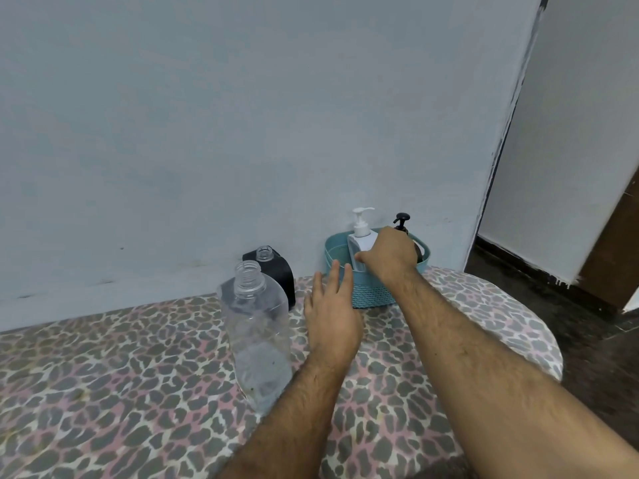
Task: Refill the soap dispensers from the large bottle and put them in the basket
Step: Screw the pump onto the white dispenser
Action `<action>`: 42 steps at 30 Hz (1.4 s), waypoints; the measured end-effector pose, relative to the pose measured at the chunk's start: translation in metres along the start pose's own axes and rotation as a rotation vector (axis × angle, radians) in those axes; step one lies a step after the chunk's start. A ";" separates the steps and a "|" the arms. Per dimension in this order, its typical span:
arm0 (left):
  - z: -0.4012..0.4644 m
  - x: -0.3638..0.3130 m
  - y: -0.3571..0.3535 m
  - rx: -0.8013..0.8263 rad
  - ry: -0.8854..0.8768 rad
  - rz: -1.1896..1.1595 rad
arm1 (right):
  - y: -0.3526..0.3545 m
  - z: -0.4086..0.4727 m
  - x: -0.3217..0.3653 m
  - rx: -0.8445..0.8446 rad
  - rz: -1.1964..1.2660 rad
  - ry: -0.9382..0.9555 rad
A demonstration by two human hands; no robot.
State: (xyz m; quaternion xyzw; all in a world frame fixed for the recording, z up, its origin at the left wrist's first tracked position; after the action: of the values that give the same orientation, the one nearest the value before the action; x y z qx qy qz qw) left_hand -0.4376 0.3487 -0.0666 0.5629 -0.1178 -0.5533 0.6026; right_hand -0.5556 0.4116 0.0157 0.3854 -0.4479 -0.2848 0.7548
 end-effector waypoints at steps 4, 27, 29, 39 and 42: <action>0.003 0.000 0.000 -0.002 -0.004 0.002 | -0.002 0.001 0.002 0.003 -0.081 0.016; 0.002 0.000 0.001 0.011 0.004 0.009 | -0.002 -0.002 -0.007 -0.085 -0.358 0.027; 0.003 0.001 0.002 0.020 0.004 0.011 | -0.001 -0.003 -0.006 -0.098 -0.374 0.045; 0.002 -0.009 0.015 0.186 0.006 -0.068 | 0.012 -0.027 -0.031 -0.161 -0.153 0.174; -0.010 -0.020 0.030 0.132 -0.012 -0.169 | 0.022 -0.041 -0.044 -0.232 -0.002 0.171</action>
State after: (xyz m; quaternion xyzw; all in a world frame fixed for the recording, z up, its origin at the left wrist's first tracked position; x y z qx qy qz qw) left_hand -0.4212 0.3630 -0.0356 0.6060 -0.1097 -0.5964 0.5148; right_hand -0.5365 0.4708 0.0021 0.3189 -0.3456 -0.3018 0.8293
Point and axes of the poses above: each hand's wrist, its own z-axis towards the middle knuckle, its own y-axis out of the back of the hand, x = y × z, the point moved 4 cm from there along z, towards the middle knuckle, and after that the axes turned 4 degrees about y, right-handed, at the moved point
